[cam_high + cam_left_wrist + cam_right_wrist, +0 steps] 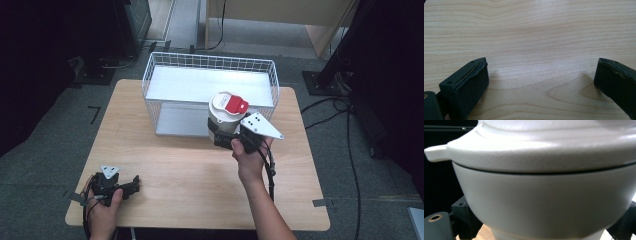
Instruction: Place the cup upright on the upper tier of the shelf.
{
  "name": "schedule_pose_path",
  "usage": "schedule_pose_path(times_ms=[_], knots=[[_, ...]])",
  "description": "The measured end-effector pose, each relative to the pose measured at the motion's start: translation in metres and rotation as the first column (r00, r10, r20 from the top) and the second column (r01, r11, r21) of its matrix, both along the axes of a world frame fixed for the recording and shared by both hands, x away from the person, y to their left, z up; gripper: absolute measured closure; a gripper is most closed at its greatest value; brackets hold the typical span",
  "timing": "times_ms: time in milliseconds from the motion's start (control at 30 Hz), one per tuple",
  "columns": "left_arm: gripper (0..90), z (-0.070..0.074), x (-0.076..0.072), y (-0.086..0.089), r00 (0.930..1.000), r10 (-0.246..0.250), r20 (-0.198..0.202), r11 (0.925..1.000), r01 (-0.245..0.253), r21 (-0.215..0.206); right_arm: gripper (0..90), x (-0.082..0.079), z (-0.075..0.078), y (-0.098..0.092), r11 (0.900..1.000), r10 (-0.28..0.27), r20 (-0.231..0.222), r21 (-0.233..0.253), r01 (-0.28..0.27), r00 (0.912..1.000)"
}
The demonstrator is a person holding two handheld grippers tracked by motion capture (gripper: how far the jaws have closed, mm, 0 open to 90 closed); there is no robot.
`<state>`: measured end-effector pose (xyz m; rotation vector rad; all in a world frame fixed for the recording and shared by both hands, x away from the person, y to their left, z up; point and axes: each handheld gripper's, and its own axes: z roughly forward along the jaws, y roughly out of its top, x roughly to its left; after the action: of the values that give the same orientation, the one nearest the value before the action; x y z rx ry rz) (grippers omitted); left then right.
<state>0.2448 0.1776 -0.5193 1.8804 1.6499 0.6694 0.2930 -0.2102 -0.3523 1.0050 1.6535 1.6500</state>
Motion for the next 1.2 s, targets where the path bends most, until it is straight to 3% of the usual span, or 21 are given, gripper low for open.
schedule_pose_path(times_ms=[733, 1200], knots=[[0.0, 0.000, 0.000, 0.000, 1.0000, 0.000, 0.000, 1.0000, 0.000, 0.000, 8.6, 0.021, 0.031, 0.009, 1.000, -0.013, 0.048, -0.011, 0.014, 0.9988], [0.0, 0.000, 0.000, 0.000, 1.0000, 0.000, 0.000, 1.0000, 0.000, 0.000, 8.6, 0.046, 0.048, 0.018, 0.999, -0.029, 0.062, -0.018, 0.030, 0.9977]])
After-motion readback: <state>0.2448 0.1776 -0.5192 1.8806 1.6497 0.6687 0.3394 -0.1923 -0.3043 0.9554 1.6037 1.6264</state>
